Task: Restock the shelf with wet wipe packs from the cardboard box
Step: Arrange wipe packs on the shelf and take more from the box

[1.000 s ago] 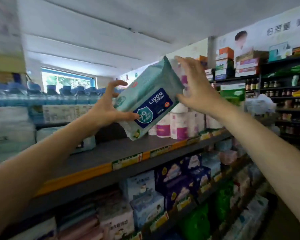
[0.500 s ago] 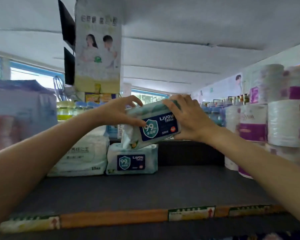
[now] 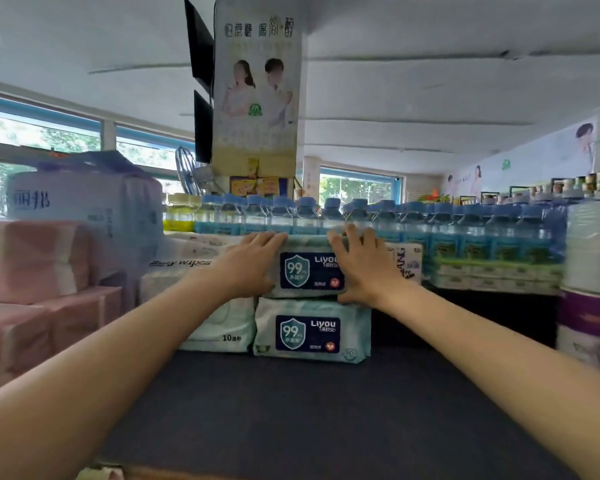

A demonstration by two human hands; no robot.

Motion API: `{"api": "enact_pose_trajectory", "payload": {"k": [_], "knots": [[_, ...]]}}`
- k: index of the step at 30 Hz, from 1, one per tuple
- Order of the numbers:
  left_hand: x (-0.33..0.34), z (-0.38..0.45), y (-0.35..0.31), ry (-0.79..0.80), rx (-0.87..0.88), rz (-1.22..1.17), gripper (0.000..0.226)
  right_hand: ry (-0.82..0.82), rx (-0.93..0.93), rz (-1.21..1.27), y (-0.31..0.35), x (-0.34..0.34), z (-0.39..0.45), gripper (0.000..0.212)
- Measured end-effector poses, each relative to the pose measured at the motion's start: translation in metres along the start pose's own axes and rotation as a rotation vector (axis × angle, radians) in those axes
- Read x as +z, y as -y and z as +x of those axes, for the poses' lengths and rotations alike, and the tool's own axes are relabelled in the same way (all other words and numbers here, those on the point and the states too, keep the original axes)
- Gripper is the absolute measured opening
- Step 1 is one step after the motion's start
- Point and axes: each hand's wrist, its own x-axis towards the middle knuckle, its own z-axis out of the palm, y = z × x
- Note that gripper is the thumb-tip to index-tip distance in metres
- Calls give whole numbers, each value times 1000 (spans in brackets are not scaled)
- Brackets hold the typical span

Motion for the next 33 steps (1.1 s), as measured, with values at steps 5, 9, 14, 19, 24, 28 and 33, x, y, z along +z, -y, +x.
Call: {"api": "enact_pose_trajectory", "payload": {"k": [5,9,14,19,24,28,33], "knots": [[9,9,-6,-24,-52,112,86,176,-7,132,-5,-3,2,110],[4,1,-19,-46,-92,200,76,189,2,74,-11,-19,-10,106],[-15,-25,-53,-171,13,77,71,190,72,-47,-14,-60,-57,71],[-36,-59,-126,-179,301,-251,62,159,236,-146,-22,-128,-139,46],[-44,-137,-247,-70,672,-620,55,147,459,-228,-23,-205,-299,28],[-49,-236,-347,92,1028,-675,52,463,840,-163,-2,-282,-464,18],[-46,-402,-450,221,1476,-567,43,803,1357,-79,74,-371,-659,16]]}}
